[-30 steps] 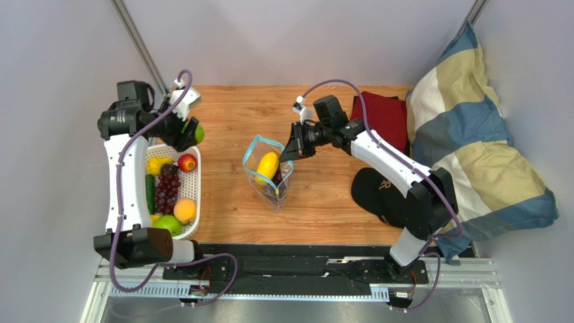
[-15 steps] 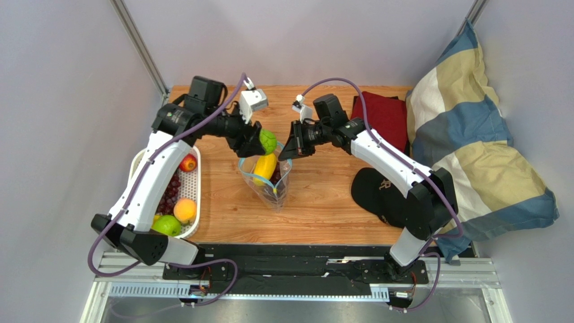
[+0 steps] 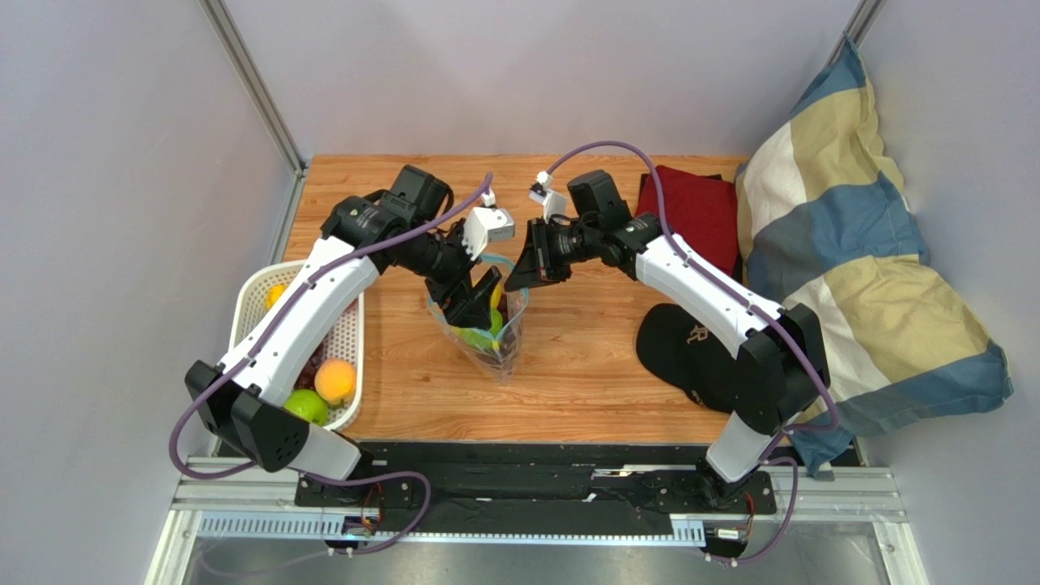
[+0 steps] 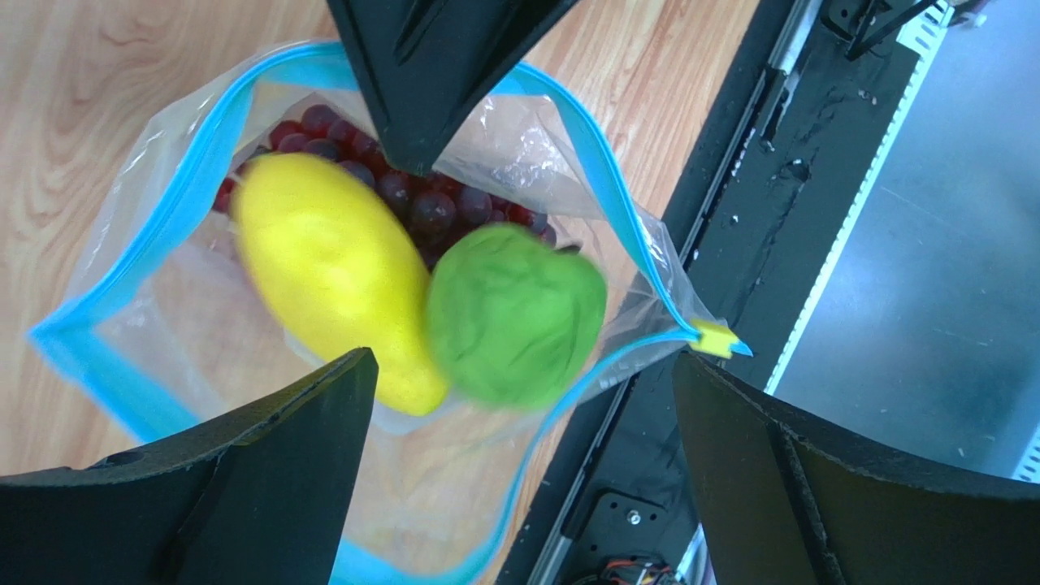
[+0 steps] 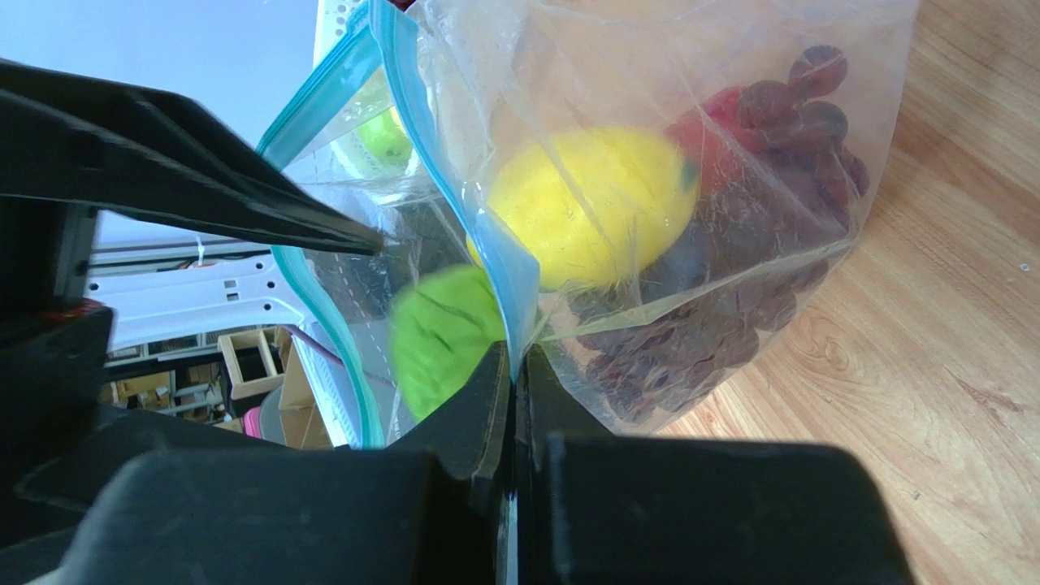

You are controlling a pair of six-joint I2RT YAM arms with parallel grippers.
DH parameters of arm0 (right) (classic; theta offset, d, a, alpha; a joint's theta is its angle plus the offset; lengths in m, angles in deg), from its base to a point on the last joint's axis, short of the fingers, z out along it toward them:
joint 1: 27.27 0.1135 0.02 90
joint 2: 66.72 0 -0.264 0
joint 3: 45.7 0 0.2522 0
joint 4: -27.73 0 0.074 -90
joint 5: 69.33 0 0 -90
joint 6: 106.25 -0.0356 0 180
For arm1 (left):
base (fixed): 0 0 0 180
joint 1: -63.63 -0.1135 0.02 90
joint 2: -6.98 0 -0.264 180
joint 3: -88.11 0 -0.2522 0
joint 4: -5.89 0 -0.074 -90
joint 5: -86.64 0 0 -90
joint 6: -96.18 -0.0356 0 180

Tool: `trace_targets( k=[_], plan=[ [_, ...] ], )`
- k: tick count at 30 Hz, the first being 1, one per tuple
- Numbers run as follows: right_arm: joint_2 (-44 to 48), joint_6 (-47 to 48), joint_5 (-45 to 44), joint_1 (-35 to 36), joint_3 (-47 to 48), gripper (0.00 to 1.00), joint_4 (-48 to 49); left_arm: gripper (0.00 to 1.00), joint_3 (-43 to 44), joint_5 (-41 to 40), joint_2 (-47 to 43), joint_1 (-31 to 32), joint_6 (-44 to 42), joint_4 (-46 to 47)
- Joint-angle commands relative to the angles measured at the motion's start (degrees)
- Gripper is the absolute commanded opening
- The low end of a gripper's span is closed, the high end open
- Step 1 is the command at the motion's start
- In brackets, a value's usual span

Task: Place the food in the zip-top bag and seal the zipper
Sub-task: Place the fake fruit in the zipper food storage bag, then pick up the fake fruit from the bin.

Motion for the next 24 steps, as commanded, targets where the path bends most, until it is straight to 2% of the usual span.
trace_targets(
  k=[1,4,5,7,8,12,16,19,24],
  plan=[
    [0.5,0.9,0.1,0.3,1.4,0.0,2.1,0.99,4.4,-0.5,-7.0,-3.8,1.4,-1.4],
    [0.9,0.9,0.0,0.2,1.2,0.0,2.1,0.99,5.2,1.6,-10.4,-10.0,3.7,1.2],
    [0.9,1.0,0.0,0.3,1.1,0.0,2.1,0.99,4.2,2.7,-12.0,-16.2,5.9,2.2],
    [1.0,1.3,0.0,0.3,1.1,0.0,2.1,0.99,2.7,3.7,-13.2,-23.0,7.0,4.5],
    [1.0,1.3,0.0,0.3,1.2,0.0,2.0,0.99,0.9,3.8,-13.7,-29.1,6.7,5.1],
    [0.7,1.5,0.1,0.2,1.6,0.0,1.6,0.93,-3.2,8.7,-11.9,-42.2,0.9,4.6],
    [0.5,1.5,0.2,0.2,1.4,0.0,1.7,0.89,-2.0,8.1,-6.1,-48.4,-13.4,-0.6],
    [0.3,1.5,0.3,0.2,1.2,0.0,1.6,0.85,-3.0,3.6,-1.8,-50.7,-18.4,1.2],
    [0.0,1.3,0.0,0.3,1.2,0.0,1.9,0.82,-6.7,-2.2,3.6,-51.5,-20.7,8.3]
  ],
)
